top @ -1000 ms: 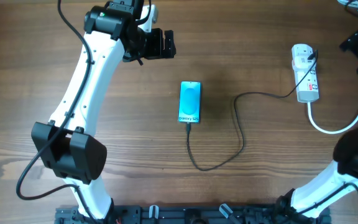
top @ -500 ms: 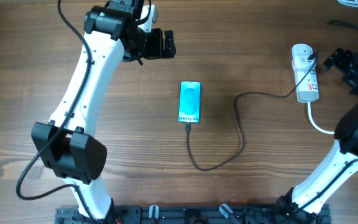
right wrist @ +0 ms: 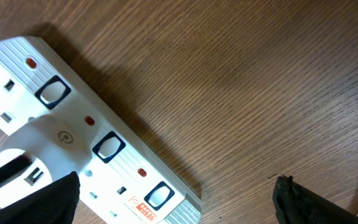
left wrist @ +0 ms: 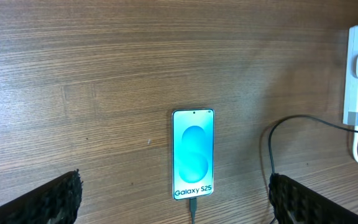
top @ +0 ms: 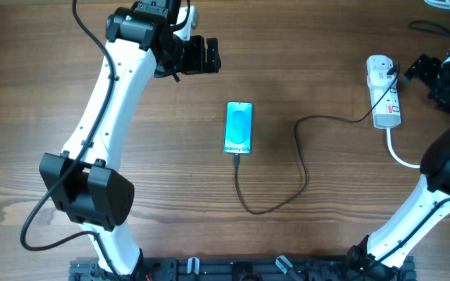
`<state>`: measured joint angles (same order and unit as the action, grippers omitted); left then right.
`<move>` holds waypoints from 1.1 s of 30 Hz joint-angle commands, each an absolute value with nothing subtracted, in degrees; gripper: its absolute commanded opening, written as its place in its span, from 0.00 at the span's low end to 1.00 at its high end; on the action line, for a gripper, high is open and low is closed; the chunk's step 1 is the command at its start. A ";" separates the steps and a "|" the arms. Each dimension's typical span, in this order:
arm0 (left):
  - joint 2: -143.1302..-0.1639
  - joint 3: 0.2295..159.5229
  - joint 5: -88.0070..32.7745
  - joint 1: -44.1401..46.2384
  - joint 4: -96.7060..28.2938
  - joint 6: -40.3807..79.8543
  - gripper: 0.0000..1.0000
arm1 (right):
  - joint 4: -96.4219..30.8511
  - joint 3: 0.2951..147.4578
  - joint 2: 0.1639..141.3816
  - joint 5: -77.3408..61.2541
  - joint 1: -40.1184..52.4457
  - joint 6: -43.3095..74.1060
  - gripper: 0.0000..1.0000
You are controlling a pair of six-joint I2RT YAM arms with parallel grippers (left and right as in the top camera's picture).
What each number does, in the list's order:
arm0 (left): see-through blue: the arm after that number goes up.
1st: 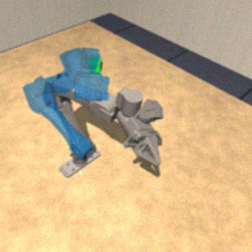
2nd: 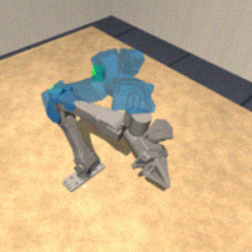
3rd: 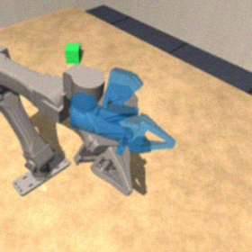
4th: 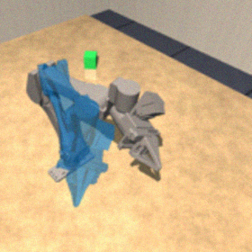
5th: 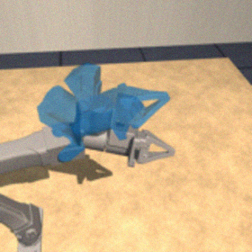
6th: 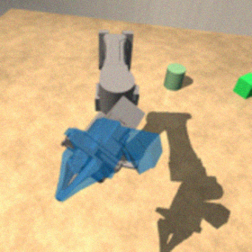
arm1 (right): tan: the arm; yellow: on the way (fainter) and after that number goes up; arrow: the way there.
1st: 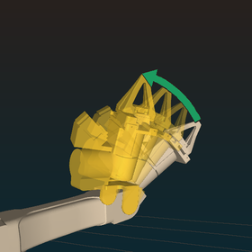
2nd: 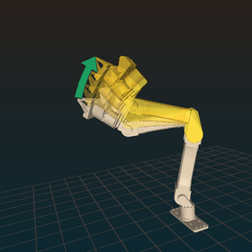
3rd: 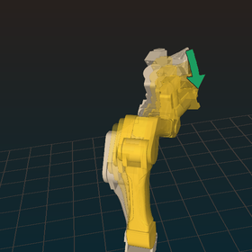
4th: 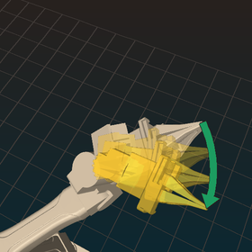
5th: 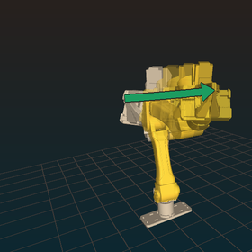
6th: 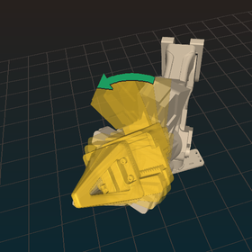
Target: Plug charger to phone and switch on socket
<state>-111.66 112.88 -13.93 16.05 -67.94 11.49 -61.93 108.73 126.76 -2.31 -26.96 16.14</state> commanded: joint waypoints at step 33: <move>-111.85 112.79 -13.41 15.94 -67.96 12.05 1.00 | -49.63 96.99 128.07 -8.43 -26.89 15.03 1.00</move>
<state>-111.66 112.88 -13.93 16.05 -67.94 11.49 -48.90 97.67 126.91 -6.02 -27.33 16.14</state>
